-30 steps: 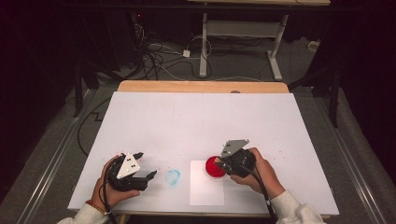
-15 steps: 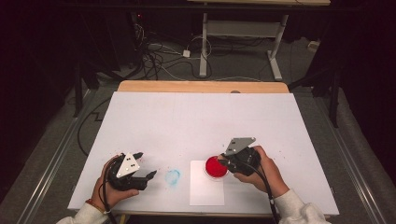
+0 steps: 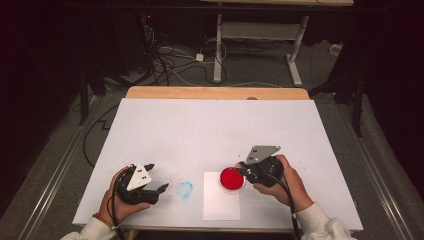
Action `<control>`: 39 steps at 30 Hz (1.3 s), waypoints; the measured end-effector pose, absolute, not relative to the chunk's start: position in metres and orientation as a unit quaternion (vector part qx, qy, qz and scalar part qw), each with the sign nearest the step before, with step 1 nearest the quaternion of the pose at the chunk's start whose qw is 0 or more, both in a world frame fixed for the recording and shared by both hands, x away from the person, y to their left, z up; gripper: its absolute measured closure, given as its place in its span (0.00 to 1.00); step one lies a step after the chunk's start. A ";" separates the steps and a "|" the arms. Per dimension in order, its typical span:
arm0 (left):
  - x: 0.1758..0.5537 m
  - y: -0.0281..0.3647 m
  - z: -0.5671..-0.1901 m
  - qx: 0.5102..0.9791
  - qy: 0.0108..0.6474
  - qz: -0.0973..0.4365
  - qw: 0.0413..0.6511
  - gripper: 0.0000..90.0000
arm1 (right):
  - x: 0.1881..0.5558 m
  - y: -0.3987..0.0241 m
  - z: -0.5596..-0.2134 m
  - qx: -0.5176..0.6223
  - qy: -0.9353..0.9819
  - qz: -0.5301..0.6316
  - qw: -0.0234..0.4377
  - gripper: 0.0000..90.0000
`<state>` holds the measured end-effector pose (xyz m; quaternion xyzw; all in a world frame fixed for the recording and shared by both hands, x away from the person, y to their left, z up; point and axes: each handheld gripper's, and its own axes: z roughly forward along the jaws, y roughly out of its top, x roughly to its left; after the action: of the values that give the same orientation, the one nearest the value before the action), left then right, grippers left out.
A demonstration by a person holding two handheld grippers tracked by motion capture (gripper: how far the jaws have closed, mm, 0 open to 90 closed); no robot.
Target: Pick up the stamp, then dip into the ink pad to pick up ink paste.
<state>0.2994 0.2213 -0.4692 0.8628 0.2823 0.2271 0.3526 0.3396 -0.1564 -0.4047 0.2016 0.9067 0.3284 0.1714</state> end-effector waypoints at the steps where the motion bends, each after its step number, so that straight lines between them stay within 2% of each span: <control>1: 0.300 0.221 -0.469 0.864 0.282 0.227 0.351 0.23 | 0.339 -0.157 -0.404 0.201 0.907 0.328 0.172 0.84; 29: 0.294 0.221 -0.470 0.866 0.283 0.229 0.342 0.22 | 0.335 -0.150 -0.396 0.186 0.907 0.337 0.169 0.84; 39: 0.293 0.221 -0.471 0.868 0.282 0.229 0.338 0.22 | 0.337 -0.137 -0.414 0.174 0.926 0.303 0.143 0.84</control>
<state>0.2931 0.2213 -0.4711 0.8682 0.2824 0.2293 0.3376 0.3373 -0.1366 -0.4138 0.1742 0.9259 0.3029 0.1433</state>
